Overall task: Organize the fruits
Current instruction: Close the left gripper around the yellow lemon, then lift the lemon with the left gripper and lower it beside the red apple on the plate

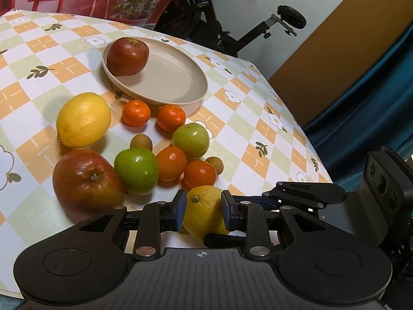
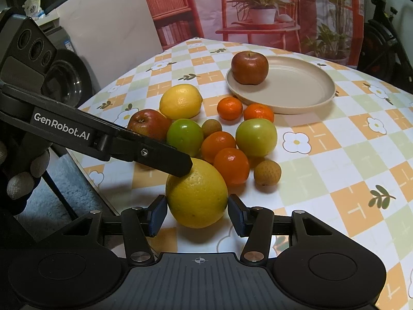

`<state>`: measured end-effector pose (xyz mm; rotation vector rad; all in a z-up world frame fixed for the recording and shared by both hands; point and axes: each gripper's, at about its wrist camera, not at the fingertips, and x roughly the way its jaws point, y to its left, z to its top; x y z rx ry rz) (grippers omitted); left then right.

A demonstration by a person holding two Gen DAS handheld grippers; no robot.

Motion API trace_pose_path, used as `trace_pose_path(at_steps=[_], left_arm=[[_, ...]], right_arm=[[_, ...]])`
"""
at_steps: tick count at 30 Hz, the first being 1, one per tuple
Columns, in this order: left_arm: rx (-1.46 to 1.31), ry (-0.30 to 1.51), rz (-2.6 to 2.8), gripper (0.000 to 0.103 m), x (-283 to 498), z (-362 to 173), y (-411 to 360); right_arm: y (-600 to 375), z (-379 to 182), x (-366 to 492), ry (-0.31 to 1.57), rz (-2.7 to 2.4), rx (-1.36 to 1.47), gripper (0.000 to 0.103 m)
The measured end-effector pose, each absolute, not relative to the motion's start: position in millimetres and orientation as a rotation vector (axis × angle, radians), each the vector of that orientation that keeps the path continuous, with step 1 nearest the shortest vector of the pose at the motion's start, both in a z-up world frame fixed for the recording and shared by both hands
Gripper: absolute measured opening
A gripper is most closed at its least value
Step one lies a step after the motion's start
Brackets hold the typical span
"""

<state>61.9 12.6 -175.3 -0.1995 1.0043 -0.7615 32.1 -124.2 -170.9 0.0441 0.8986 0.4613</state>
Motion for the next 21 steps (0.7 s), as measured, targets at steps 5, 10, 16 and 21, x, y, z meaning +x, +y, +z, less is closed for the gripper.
trace_pose_path(at_steps=[5,10,16,21], left_arm=[[-0.222,1.022,-0.771,0.037,64.0,-179.8,12.6],[-0.25,1.033,-0.778,0.038,66.7,-183.9,13.4],[-0.249,1.034,-0.789,0.039,67.6,-185.0,10.9],[-0.241,1.029,-0.79,0.039,67.2,-184.3,9.5]], right_arm=[[-124.1,-171.0,31.9,0.898,0.462,0.045,0.048],[-124.6,-170.8,31.7,0.898,0.461,0.05,0.048],[-125.9,-173.2,34.1,0.911,0.46,0.062,0.049],[-126.0,-175.2,35.0,0.913,0.46,0.067,0.049]])
